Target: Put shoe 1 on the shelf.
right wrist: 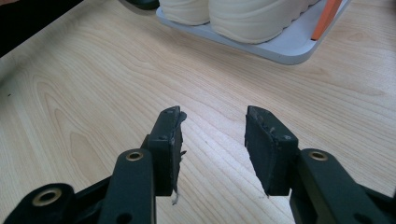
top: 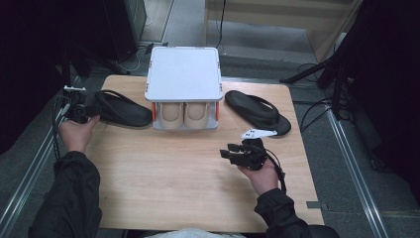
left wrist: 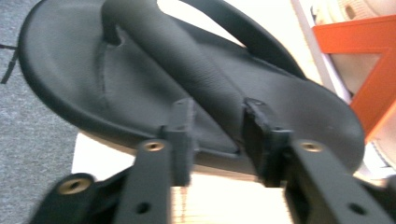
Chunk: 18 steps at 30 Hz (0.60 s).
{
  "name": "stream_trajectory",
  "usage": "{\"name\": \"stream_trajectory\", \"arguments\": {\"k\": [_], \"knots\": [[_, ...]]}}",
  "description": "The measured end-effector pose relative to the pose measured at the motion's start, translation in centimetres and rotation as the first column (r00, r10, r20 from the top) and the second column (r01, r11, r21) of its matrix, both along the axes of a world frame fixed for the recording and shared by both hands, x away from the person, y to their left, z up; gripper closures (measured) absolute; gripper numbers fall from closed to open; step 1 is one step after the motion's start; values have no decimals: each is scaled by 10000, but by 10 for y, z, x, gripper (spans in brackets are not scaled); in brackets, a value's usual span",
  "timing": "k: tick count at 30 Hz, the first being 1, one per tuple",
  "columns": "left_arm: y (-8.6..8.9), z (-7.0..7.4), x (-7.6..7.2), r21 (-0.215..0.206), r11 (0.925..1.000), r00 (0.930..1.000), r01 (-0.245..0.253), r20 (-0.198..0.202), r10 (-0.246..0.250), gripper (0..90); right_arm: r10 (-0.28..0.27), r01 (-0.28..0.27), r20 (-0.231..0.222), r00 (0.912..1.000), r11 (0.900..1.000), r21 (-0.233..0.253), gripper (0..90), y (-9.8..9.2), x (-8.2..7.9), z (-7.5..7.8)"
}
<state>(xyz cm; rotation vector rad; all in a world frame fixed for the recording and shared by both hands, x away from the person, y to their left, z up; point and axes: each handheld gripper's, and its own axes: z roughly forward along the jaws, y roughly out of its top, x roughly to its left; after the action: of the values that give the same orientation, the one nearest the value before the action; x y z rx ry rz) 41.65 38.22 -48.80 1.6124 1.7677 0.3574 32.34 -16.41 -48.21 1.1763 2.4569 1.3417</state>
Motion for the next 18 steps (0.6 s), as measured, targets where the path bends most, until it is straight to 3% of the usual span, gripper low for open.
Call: {"name": "stream_trajectory", "arguments": {"k": [3,10,12,18], "knots": [[-5,0,4,104,9999,10000,-31,29,31,500,-15,15,-20,10000,10000,7,566,0,0,0],[-17,-12,17,554,9983,9993,-154,-332,172,433,-51,51,-12,10000,10000,-31,565,0,-1,-1],[-21,-12,19,827,9963,9996,-241,-154,254,421,-60,60,6,10000,10000,-36,566,-1,-1,-1],[-28,-16,26,959,9940,9986,-526,-60,534,395,-119,119,-18,9999,9999,-51,565,-2,-2,-2]]}}
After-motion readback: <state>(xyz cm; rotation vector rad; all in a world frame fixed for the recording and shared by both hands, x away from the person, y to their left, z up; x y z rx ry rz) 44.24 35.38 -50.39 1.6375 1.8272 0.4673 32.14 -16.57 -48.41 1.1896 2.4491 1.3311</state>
